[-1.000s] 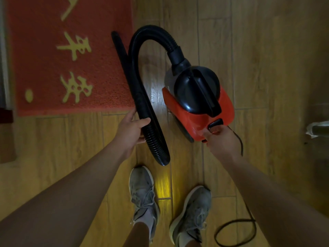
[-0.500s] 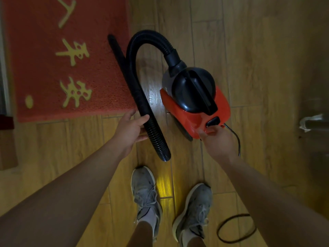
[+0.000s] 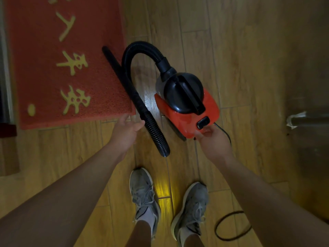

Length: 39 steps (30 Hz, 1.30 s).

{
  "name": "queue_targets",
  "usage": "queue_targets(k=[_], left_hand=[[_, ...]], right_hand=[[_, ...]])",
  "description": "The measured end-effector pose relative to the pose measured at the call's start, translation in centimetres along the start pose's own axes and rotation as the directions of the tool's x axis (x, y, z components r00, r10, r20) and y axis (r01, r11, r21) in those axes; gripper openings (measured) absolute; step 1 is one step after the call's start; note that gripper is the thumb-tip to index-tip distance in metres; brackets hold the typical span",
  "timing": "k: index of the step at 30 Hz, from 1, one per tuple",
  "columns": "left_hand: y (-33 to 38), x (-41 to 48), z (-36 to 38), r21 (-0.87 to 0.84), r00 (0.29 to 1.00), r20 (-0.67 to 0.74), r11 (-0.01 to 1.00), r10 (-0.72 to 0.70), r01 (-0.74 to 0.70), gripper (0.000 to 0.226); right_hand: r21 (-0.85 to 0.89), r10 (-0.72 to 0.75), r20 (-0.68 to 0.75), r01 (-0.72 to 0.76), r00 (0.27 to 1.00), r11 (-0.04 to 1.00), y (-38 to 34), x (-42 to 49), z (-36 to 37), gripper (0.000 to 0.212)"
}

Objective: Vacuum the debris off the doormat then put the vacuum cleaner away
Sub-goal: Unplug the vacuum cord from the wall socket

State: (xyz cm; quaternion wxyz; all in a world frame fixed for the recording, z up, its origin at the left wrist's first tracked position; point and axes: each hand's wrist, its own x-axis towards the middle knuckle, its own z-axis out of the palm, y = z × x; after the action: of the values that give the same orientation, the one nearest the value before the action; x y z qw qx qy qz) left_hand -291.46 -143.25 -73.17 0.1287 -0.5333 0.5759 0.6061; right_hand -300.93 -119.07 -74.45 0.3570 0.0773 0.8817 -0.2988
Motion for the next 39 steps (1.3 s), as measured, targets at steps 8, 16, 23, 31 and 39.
queue_targets(k=[8, 16, 23, 31, 39], left_hand=[[2.1, -3.5, 1.1, 0.266, 0.966, 0.025, 0.930, 0.258, -0.255, 0.077], [4.3, -7.3, 1.9, 0.429, 0.930, 0.118, 0.827, 0.348, -0.364, 0.079], [8.0, -12.4, 1.8, 0.579, 0.872, 0.231, 0.659, 0.432, -0.480, 0.068], [12.9, -17.3, 1.9, 0.721, 0.818, 0.300, 0.444, 0.491, -0.531, 0.058], [18.6, -23.4, 1.4, 0.785, 0.788, 0.345, 0.303, 0.509, -0.540, 0.055]], right_hand=[[0.006, -0.077, 0.038, 0.077, 0.996, 0.997, -1.3, -2.9, -2.4, 0.049], [-0.073, -0.173, 0.047, 0.176, 0.984, 0.982, -2.9, -6.2, -5.4, 0.034], [-0.180, -0.265, 0.055, 0.271, 0.963, 0.946, -5.7, -9.9, -9.3, 0.040], [-0.264, -0.360, 0.035, 0.356, 0.932, 0.896, -9.3, -13.5, -14.6, 0.033], [-0.447, -0.365, 0.049, 0.347, 0.930, 0.824, -13.2, -18.5, -20.5, 0.053]])
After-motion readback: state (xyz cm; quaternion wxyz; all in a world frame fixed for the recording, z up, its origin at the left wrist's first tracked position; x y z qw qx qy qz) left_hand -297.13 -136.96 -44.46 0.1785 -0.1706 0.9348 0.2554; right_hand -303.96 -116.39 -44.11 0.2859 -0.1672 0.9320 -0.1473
